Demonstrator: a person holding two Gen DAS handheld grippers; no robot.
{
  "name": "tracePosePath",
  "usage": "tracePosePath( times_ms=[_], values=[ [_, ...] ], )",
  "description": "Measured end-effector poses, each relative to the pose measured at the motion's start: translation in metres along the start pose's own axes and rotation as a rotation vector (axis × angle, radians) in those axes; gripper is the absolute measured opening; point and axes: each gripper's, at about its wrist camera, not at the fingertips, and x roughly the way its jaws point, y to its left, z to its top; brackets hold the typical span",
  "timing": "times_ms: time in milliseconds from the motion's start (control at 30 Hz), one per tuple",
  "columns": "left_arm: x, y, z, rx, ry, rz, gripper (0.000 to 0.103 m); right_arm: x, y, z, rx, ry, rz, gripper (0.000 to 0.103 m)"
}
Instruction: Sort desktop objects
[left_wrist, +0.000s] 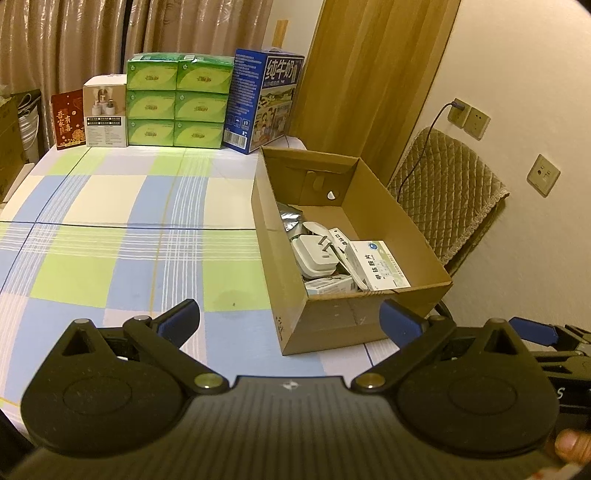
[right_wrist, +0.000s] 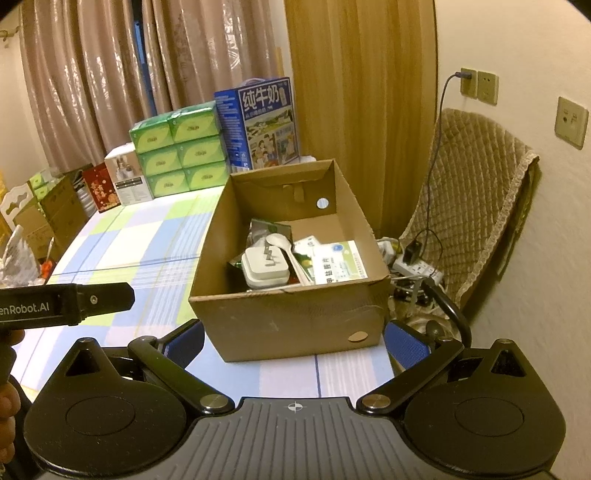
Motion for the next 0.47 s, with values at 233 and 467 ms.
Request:
tracePosePath(
  times_ms=[233, 467],
  values=[
    [0.0009, 0.0002, -0.0003, 0.004, -0.004, -0.009, 0.102, 0.0019, 0.0008, -0.0013, 0.0, 0.005, -0.003, 0.101],
    [0.0049, -0.0005, -0.0027, 0.032, 0.012, -0.015, 0.102, 0.0036, 0.0049, -0.0034, -0.014, 0.007, -0.008, 0.101]
  ],
)
